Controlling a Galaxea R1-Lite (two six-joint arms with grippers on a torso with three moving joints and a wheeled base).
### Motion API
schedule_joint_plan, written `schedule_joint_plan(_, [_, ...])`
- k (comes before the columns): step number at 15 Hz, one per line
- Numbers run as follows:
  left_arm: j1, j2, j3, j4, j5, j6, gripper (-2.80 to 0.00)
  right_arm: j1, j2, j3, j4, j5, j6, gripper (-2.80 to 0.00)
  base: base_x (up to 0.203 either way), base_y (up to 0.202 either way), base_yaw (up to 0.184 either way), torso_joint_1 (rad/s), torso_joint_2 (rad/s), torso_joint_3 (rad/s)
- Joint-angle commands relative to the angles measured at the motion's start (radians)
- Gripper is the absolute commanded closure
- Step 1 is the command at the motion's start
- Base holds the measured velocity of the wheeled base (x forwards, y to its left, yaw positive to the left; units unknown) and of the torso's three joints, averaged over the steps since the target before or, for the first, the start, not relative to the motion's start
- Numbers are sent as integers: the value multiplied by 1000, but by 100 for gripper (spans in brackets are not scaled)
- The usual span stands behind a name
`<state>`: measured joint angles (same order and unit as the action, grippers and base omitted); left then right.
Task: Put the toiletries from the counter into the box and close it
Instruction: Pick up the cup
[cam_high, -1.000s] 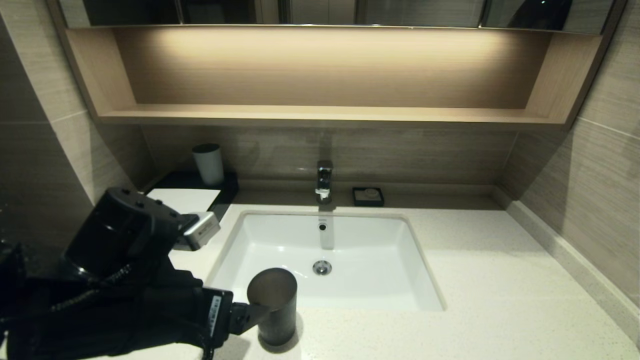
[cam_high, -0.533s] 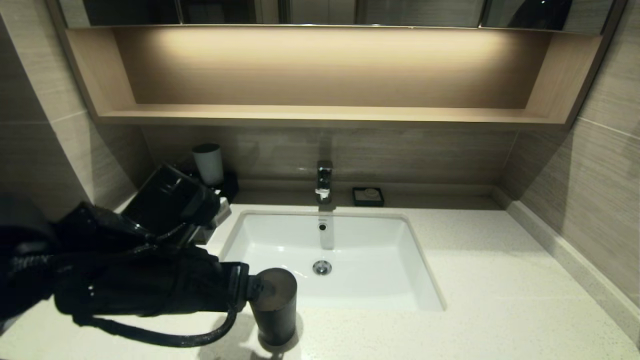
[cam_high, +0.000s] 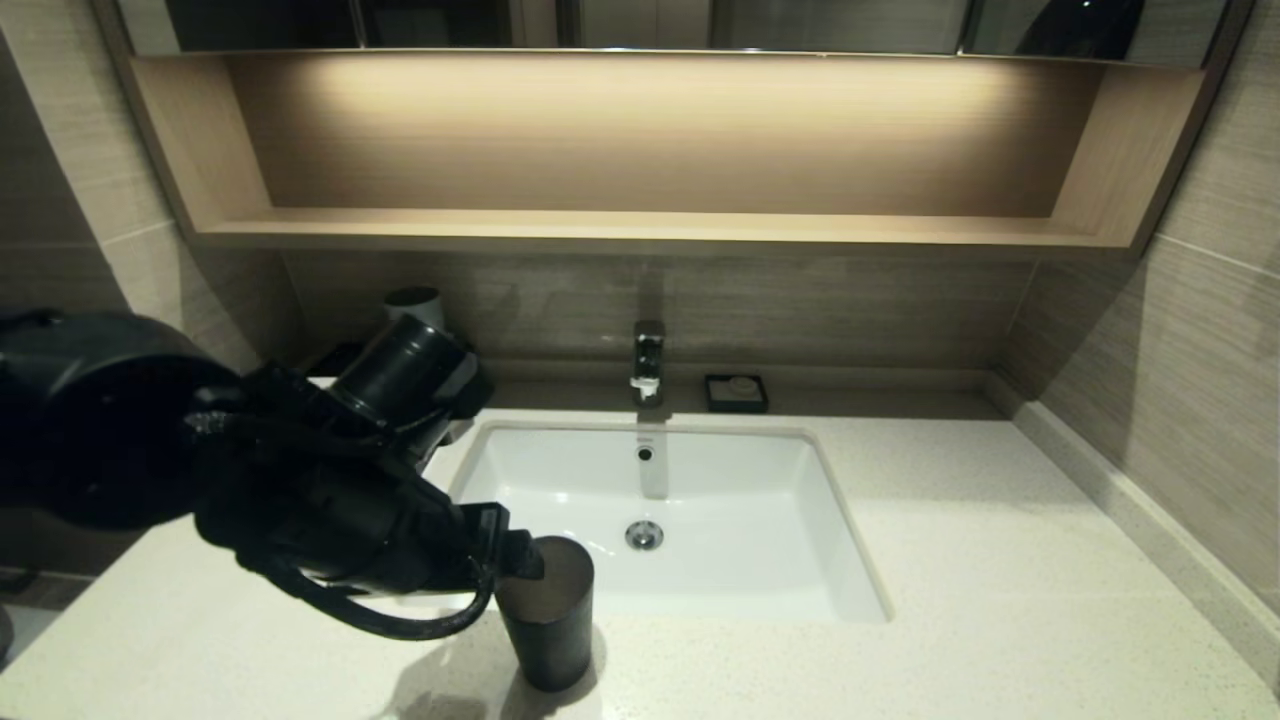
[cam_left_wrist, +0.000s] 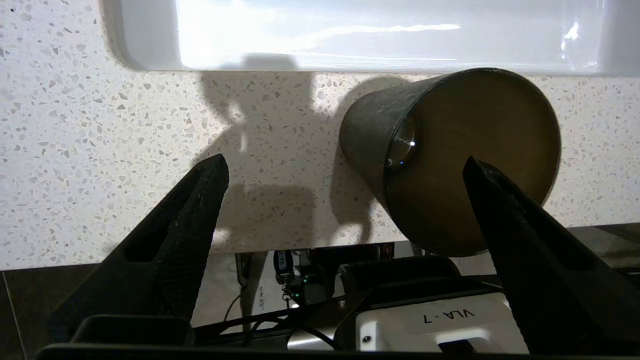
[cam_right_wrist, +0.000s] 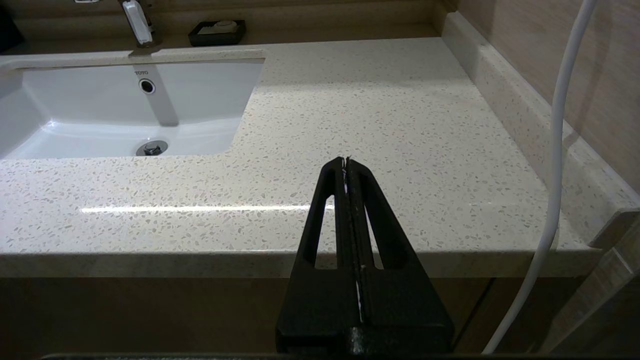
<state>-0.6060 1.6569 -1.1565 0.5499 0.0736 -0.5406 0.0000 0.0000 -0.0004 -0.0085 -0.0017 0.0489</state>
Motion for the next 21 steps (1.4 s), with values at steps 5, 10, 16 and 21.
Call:
schedule_joint_plan(5, [7, 93, -92, 105, 2, -2, -280, 0, 2, 0, -1, 0, 0, 0, 0, 0, 0, 0, 0, 0])
schedule_joint_plan(10, [8, 135, -143, 167, 2, -2, -280, 0, 2, 0, -1, 0, 0, 0, 0, 0, 0, 0, 0, 0])
schedule_joint_plan(16, [8, 156, -180, 215, 1, -5, -280, 0, 2, -1, -1, 0, 0, 0, 0, 0, 0, 0, 0, 0])
schedule_joint_plan(21, [8, 167, -181, 228, 0, -5, -280, 0, 2, 0, -1, 0, 0, 0, 0, 0, 0, 0, 0, 0])
